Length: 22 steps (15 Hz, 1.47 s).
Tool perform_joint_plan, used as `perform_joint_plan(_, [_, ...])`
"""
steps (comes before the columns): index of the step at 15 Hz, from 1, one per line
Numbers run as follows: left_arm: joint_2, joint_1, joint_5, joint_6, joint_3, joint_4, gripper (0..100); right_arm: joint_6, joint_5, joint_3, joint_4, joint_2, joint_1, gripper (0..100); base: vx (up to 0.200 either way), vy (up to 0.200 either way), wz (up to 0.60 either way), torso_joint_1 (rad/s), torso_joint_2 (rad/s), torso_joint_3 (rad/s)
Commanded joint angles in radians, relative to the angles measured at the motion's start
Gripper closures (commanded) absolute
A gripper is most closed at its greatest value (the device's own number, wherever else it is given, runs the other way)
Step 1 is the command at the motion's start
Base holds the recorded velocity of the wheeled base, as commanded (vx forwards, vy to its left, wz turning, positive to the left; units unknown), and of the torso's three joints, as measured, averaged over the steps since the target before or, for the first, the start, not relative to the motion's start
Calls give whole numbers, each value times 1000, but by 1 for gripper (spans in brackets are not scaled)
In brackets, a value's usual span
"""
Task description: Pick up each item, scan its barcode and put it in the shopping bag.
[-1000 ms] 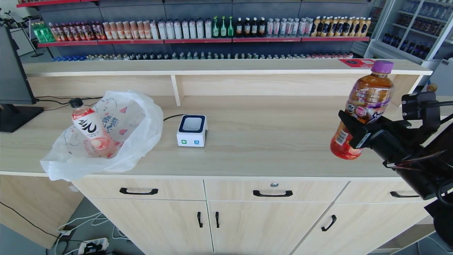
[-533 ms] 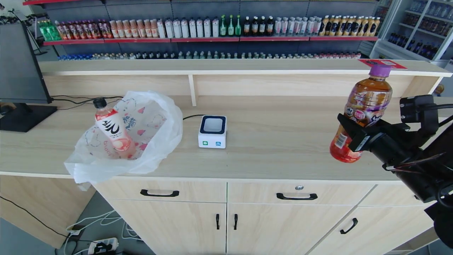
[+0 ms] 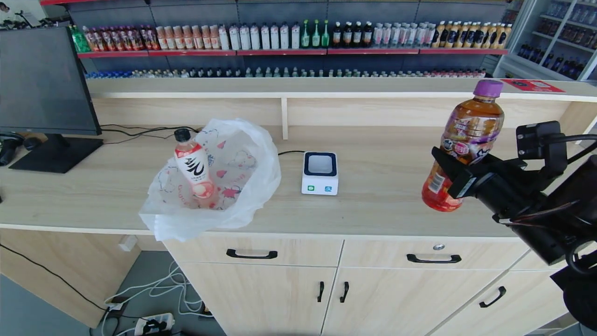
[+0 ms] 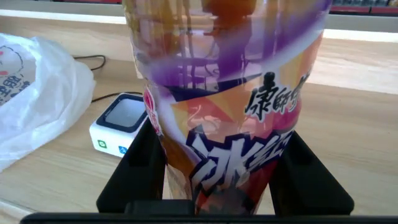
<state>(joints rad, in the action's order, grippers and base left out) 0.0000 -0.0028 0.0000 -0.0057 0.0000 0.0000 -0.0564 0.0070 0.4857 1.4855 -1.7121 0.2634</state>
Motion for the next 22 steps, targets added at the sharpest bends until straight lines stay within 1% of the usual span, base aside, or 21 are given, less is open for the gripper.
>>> perform_joint_plan(1, [0,0,0,0,0,0,0,9,-1,10,-1,-3,51,100,0,200,0,2,2,2])
perform_joint_plan(2, [0,0,0,0,0,0,0,13,-4,8,-1,-3,76,100,0,200,0,2,2,7])
perform_joint_plan(6, [0,0,0,0,0,0,0,15,-5,-7,-1,-1,76,100,0,200,0,0,1,4])
perform_joint_plan(10, [0,0,0,1,0,0,0,15,-5,-10,-1,-3,76,100,0,0,0,0,0,0])
perform_joint_plan(15, [0,0,0,1,0,0,0,15,-4,-6,-1,-12,102,100,200,0,0,-3,-1,7])
perform_joint_plan(18, [0,0,0,1,0,0,0,13,-5,47,-1,-52,122,100,0,0,0,0,0,0])
perform_joint_plan(20, [0,0,0,1,0,0,0,13,-1,157,-7,-106,128,100,0,0,0,0,0,0])
perform_joint_plan(22, [0,0,0,1,0,0,0,16,7,206,-11,-146,128,100,0,0,0,0,0,0])
